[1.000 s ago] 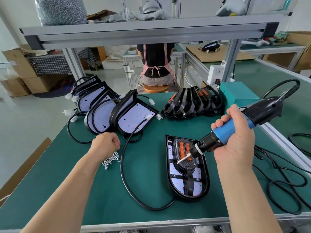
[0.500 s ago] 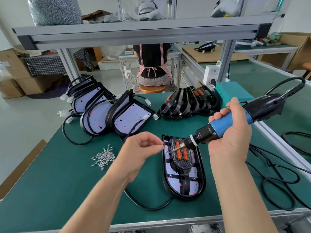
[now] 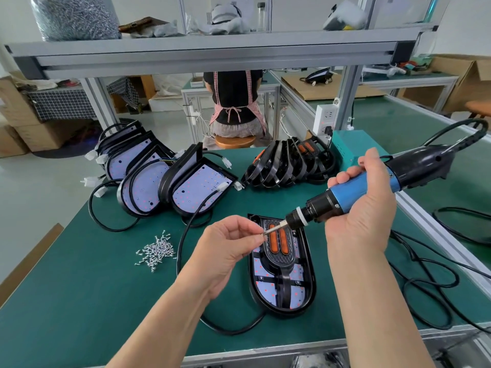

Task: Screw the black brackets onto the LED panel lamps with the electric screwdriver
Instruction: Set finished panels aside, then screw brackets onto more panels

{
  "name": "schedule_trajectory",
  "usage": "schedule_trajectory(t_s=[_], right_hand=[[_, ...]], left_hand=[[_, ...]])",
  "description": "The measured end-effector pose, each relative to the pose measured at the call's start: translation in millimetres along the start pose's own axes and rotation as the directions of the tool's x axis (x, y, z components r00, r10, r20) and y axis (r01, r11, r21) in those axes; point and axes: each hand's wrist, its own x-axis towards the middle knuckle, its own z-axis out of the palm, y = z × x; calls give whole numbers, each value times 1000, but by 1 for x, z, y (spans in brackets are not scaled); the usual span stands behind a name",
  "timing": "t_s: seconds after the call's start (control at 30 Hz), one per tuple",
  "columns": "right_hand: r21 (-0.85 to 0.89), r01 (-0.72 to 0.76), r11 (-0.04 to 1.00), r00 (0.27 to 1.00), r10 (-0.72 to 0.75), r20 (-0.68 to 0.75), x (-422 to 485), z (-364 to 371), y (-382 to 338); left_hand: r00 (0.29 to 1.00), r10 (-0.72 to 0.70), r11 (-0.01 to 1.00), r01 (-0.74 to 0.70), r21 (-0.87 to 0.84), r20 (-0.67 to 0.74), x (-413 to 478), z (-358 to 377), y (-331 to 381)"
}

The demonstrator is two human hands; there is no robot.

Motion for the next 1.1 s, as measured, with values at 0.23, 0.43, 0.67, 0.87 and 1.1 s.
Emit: schedule_trajectory(t_s=[0.23,0.43,0.67,0.87,1.1], right_hand=[[-12,20,1000,1000,-21,-20,0,-1,2],[-23,-3,1000,999,2,-36,8,-1,9],[-53,61,997,998,-60,24,33,15,13],[-164,79,983,981,-48,186,43,33,39],[-285,151,946,946,-55,319,41,38,60]], left_hand=[[975,218,957,-203,209,-51,1,4,-7],[965,261,935,-251,250,-6,7,0,-14],[962,195,877,-83,474,-191,18,-14,-28],[968,-163,812,242,531,-192,35,8,-38],[963,-200,860,261,438,-180,41,9,-43]])
